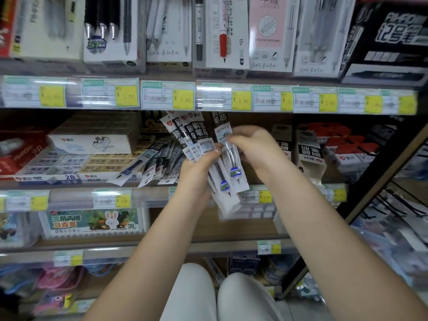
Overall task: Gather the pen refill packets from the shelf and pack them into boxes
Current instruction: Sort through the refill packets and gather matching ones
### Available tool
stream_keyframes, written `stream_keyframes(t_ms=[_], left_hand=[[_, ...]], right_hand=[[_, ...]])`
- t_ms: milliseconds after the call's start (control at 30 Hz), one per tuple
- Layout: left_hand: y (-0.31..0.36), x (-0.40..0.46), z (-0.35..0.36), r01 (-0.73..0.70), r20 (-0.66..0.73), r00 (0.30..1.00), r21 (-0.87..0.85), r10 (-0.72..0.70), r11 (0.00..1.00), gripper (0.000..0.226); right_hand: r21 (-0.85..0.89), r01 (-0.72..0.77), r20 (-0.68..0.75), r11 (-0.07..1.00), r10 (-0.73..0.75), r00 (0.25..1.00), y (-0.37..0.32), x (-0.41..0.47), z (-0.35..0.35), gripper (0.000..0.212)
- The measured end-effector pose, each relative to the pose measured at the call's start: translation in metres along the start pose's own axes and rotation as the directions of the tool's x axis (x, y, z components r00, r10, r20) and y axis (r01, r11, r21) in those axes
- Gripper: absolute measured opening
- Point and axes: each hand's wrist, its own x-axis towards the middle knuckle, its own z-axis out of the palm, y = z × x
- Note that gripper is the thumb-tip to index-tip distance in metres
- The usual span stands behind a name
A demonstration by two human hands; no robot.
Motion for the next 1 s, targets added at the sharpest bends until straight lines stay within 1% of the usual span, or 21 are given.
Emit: stream_keyframes(t_ms=[33,100,133,200,267,333,400,467,533,600,633,667,733,767,800,833,867,900,933,967,1000], left_hand=[[0.0,-0.001,-0.002,0.024,0.016,1.0,-0.026,-0.023,0.999,0.02],[0.0,-0.003,-0.006,0.082,0.043,0.996,-0.056,-0.079,0.995,0.023],[0.0,-0.005,-0.009,0.117,0.058,0.992,-0.067,-0.113,0.991,0.023],[0.003,-0.007,-0.016,0.168,0.081,0.984,-0.079,-0.161,0.983,0.018],[0.004,-0.009,-0.021,0.185,0.092,0.98,-0.068,-0.179,0.98,0.018],[0.004,-0.009,-0.024,0.18,0.087,0.98,-0.042,-0.176,0.983,0.032],[0.003,-0.009,-0.026,0.166,0.07,0.984,-0.036,-0.163,0.985,0.037],[0.004,-0.009,-0.027,0.203,0.065,0.978,-0.088,-0.197,0.975,0.038],[0.005,-0.01,-0.03,0.221,0.037,0.975,-0.126,-0.218,0.967,0.05],[0.003,-0.007,-0.034,0.199,-0.008,0.98,-0.081,-0.2,0.977,0.058],[0.002,-0.008,-0.034,0.19,-0.024,0.981,-0.039,-0.191,0.981,0.055],[0.003,-0.008,-0.035,0.188,-0.032,0.982,-0.011,-0.188,0.982,0.048],[0.004,-0.007,-0.038,0.201,-0.032,0.979,0.004,-0.2,0.98,0.032],[0.006,-0.007,-0.04,0.214,-0.031,0.976,-0.001,-0.214,0.977,0.019],[0.01,-0.007,-0.041,0.234,-0.02,0.972,0.001,-0.234,0.972,0.008],[0.013,-0.006,-0.042,0.243,-0.007,0.97,-0.008,-0.243,0.97,0.009],[0.017,-0.007,-0.043,0.256,0.014,0.967,-0.024,-0.256,0.966,0.013],[0.02,-0.007,-0.044,0.26,0.03,0.966,-0.042,-0.259,0.965,0.015],[0.024,-0.008,-0.044,0.261,0.039,0.965,-0.058,-0.259,0.964,0.015],[0.025,-0.008,-0.045,0.256,0.046,0.966,-0.066,-0.254,0.964,0.015],[0.027,-0.008,-0.046,0.256,0.049,0.966,-0.071,-0.253,0.964,0.014]], right_hand=[[0.02,0.007,0.018,1.0,-0.007,1.0,0.005,0.0,0.002,0.005],[0.152,-0.035,0.035,0.988,0.03,0.999,0.011,0.0,0.003,0.006],[0.259,-0.085,0.056,0.962,0.073,0.996,0.011,-0.001,0.002,0.011],[0.451,-0.195,0.133,0.871,0.151,0.98,0.011,-0.004,0.003,0.023],[0.484,-0.277,0.201,0.83,0.203,0.958,0.011,-0.006,0.005,0.024],[0.476,-0.338,0.257,0.812,0.239,0.936,0.013,-0.008,0.013,0.018],[0.474,-0.347,0.27,0.81,0.241,0.932,0.016,-0.011,0.024,0.015],[0.422,-0.278,0.222,0.863,0.198,0.955,0.021,-0.013,0.034,0.017],[0.375,-0.209,0.158,0.903,0.16,0.974,0.026,-0.015,0.043,0.017],[0.338,-0.176,0.095,0.924,0.152,0.984,0.031,-0.015,0.053,0.015],[0.285,-0.154,0.055,0.946,0.145,0.988,0.035,-0.014,0.057,0.013],[0.213,-0.136,0.021,0.968,0.134,0.991,0.038,-0.014,0.061,0.013],[0.122,-0.108,0.027,0.987,0.106,0.994,0.042,-0.009,0.064,0.015],[0.115,-0.093,0.044,0.989,0.089,0.995,0.042,-0.006,0.062,0.015],[0.119,-0.062,0.027,0.991,0.06,0.998,0.042,-0.002,0.058,0.014],[0.091,-0.002,-0.034,0.996,0.005,0.999,0.044,0.007,0.051,0.013],[-0.004,0.075,-0.101,0.997,-0.075,0.992,0.045,0.015,0.041,0.014],[-0.14,0.144,-0.123,0.98,-0.162,0.979,0.046,0.024,0.03,0.018],[-0.292,0.184,-0.089,0.939,-0.218,0.972,0.047,0.032,0.02,0.026],[-0.44,0.191,-0.01,0.877,-0.218,0.976,0.047,0.04,0.01,0.034],[-0.584,0.188,0.089,0.789,-0.168,0.982,0.047,0.045,0.002,0.042]])
